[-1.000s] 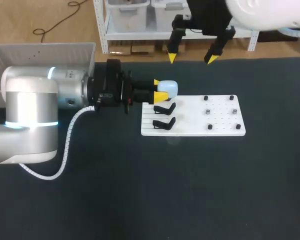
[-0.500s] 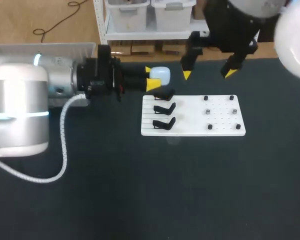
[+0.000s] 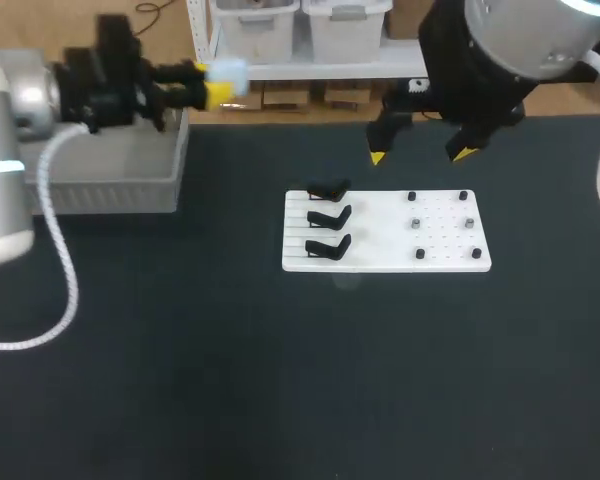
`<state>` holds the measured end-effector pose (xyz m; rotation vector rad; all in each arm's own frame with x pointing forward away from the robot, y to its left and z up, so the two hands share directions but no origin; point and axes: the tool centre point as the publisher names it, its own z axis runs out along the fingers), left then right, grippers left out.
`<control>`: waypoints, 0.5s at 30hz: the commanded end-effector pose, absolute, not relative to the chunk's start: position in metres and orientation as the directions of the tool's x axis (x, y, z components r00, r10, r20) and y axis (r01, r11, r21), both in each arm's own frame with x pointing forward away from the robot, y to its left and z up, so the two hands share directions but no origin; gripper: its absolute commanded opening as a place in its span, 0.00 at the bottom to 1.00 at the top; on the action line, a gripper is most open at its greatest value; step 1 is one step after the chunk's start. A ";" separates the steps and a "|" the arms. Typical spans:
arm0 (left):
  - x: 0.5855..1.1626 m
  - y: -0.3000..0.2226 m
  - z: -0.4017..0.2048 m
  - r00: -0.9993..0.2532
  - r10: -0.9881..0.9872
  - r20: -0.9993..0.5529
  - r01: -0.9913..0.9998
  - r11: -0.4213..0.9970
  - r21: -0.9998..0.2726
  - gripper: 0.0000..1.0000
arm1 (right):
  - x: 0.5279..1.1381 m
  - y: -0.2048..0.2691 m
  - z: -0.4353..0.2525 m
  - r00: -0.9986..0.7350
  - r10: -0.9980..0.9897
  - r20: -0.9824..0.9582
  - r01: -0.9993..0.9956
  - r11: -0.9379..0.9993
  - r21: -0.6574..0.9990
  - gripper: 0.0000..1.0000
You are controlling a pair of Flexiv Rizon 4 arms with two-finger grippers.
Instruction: Pick up each earbud case from the left stands, insert the matching earbuds, close the lid, and place the case in the box.
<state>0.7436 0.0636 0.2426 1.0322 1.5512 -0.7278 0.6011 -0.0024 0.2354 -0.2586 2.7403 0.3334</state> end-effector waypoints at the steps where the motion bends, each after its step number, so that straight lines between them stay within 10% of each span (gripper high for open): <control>1: 0.758 0.109 0.248 -0.084 0.235 -0.968 0.736 0.670 0.099 0.00 | 0.598 -0.004 0.234 -0.896 -0.118 -0.427 -0.220 0.956 0.196 1.00; 15: 0.860 0.254 0.180 -0.281 0.383 -0.880 0.497 0.842 0.208 0.00 | 0.598 -0.004 0.234 -0.896 -0.118 -0.427 -0.220 0.956 0.196 1.00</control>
